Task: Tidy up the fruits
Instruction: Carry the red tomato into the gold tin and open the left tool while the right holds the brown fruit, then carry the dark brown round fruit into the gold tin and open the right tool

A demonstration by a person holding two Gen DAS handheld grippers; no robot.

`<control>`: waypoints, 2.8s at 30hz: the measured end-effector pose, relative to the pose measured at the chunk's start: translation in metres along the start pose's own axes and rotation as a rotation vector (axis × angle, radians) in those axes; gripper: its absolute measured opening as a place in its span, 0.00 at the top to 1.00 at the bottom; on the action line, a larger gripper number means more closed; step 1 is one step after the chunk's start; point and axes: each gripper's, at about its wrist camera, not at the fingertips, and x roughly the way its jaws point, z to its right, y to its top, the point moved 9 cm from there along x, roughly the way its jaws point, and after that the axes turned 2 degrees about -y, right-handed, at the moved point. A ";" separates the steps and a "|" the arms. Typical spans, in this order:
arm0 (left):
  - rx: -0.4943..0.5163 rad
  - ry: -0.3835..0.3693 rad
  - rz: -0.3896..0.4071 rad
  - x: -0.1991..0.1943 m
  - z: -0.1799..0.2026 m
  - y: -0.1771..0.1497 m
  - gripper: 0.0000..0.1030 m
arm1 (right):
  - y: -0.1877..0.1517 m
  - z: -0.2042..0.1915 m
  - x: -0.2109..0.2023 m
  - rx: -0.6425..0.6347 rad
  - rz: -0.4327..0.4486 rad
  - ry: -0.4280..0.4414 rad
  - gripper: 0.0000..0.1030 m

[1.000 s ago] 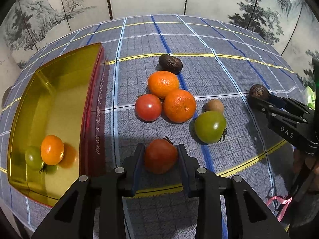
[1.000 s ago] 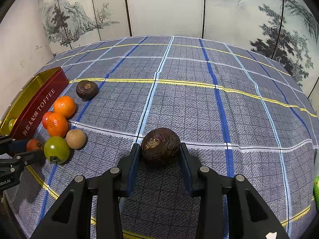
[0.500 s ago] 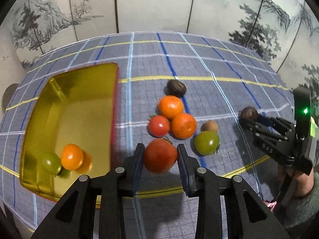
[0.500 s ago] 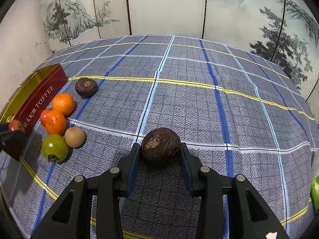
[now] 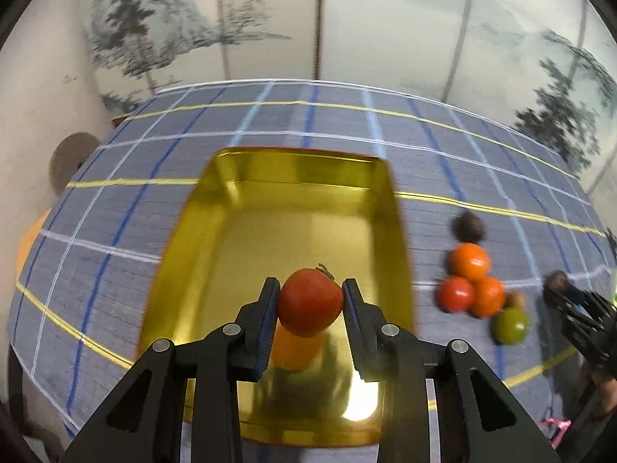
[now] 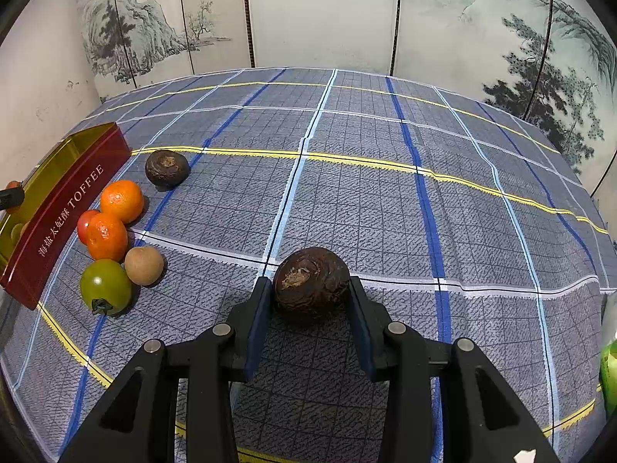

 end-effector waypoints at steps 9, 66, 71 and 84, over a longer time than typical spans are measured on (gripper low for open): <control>-0.051 0.044 -0.046 0.025 -0.041 -0.002 0.67 | 0.000 0.000 0.000 0.000 0.000 -0.001 0.64; -0.042 0.060 0.011 -0.010 -0.048 -0.023 0.40 | 0.000 -0.001 0.000 -0.002 0.001 -0.006 0.66; -0.041 0.058 0.039 -0.026 -0.045 -0.032 0.40 | 0.000 -0.001 0.001 0.004 0.000 -0.008 0.66; -0.084 0.063 0.077 -0.046 -0.055 -0.043 0.36 | 0.027 -0.031 -0.025 -0.023 0.064 0.042 0.67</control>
